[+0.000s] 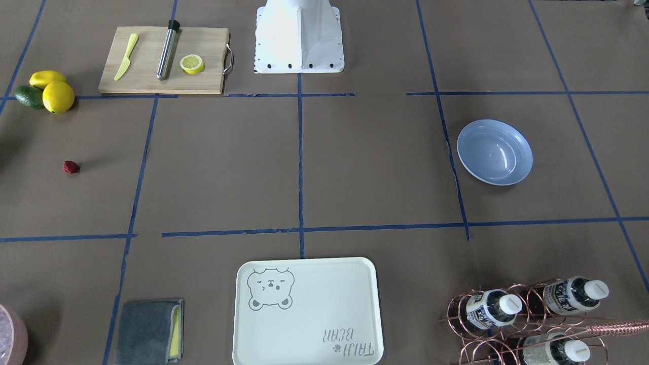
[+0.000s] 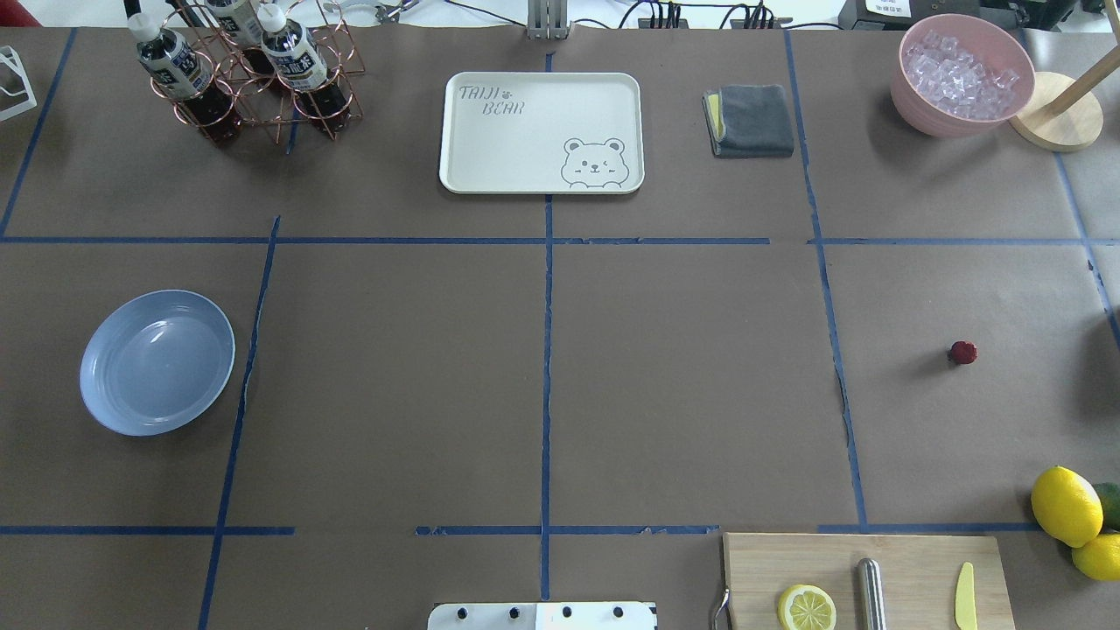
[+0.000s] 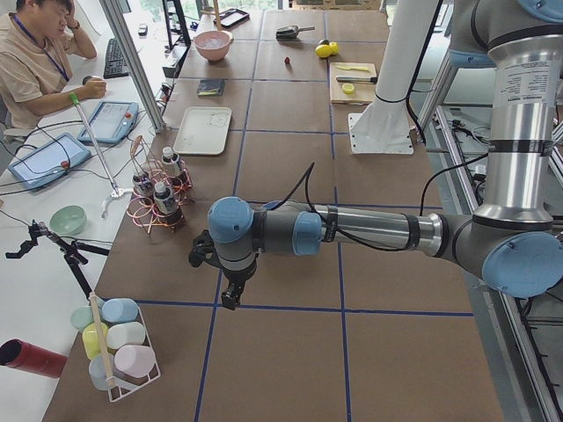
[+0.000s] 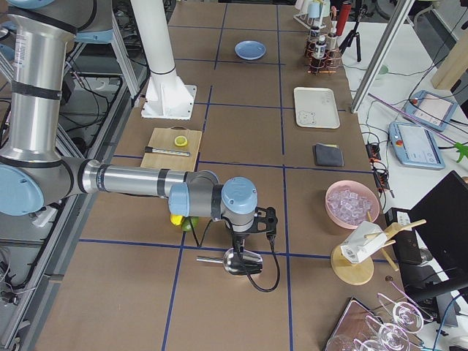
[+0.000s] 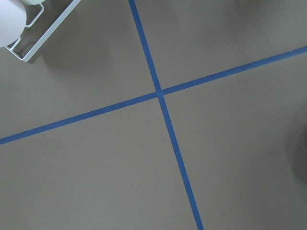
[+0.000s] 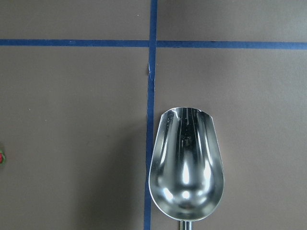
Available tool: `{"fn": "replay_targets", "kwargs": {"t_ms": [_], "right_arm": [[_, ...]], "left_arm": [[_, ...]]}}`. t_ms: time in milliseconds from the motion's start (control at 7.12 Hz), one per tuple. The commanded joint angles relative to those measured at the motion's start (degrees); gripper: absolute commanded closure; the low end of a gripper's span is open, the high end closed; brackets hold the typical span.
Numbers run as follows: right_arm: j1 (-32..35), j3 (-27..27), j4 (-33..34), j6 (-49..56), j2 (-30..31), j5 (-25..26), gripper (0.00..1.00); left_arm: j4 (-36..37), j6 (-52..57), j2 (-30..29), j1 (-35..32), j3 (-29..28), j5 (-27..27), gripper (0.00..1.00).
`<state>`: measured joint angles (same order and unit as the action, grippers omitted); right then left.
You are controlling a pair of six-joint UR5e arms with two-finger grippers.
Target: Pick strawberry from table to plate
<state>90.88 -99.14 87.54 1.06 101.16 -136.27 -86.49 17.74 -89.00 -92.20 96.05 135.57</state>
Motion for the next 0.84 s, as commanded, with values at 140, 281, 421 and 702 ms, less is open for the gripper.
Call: {"fn": "replay_targets", "kwargs": {"t_ms": [140,281,421,702], "right_arm": [[0.0,0.1,0.0,0.0,0.0,0.0,0.00],[0.0,0.0,0.0,-0.3,-0.1,0.0,0.00],[-1.0,-0.5,0.0,-0.1,-0.5,0.0,0.00],[-1.1,-0.4,-7.1,-0.7,-0.7,-0.4,0.00]], "left_arm": [[-0.3,0.2,0.1,0.1,0.4,0.1,0.00],[-0.3,0.2,0.1,0.1,0.4,0.2,0.00],[-0.3,0.2,0.0,0.1,0.5,0.0,0.00],[-6.1,0.1,-0.1,0.2,0.3,0.0,0.00]]}}
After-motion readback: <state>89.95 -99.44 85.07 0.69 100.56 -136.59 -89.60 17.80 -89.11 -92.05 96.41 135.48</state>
